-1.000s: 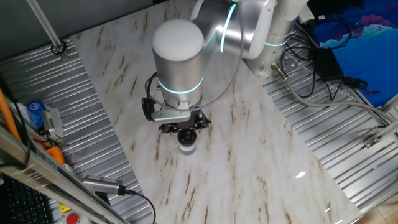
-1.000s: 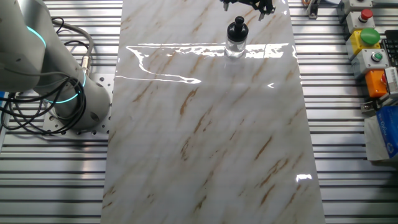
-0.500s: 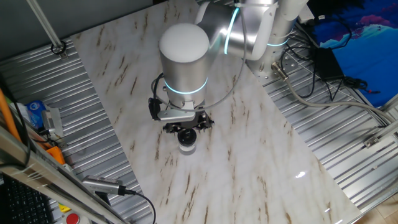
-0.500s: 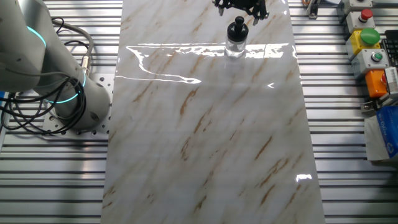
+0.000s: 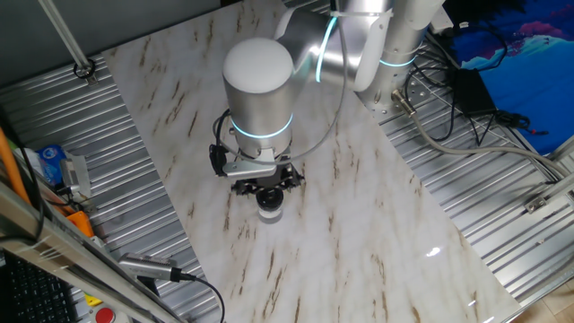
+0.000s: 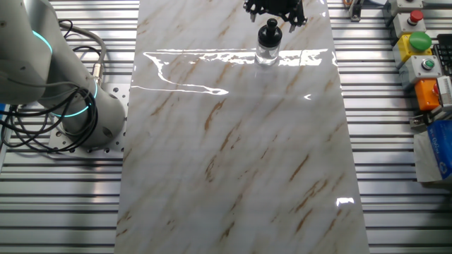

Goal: Screw the lid onto the jar

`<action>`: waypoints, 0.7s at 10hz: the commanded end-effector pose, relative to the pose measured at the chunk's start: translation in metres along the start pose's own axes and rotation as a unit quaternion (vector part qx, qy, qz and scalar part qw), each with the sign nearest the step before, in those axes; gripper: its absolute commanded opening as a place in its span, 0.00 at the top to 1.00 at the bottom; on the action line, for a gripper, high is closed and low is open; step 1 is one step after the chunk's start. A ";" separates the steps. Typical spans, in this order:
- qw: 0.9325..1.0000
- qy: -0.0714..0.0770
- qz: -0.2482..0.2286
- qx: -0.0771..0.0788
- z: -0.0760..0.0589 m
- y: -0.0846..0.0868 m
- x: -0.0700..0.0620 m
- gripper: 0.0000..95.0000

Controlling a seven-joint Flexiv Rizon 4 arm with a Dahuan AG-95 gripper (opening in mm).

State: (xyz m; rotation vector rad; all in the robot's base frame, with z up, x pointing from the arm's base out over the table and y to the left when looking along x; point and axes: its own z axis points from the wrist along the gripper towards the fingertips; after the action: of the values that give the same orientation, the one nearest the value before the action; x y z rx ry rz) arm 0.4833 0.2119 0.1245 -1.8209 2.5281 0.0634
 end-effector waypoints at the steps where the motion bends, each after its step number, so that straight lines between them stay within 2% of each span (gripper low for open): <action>1: 1.000 0.001 -0.002 -0.001 0.001 0.000 -0.001 0.00; 7: 1.000 0.000 -0.007 0.002 0.012 0.006 0.000 0.00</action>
State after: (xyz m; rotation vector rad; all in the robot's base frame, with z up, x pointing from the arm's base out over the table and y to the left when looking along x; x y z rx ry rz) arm 0.4769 0.2140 0.1123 -1.8398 2.5127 0.0573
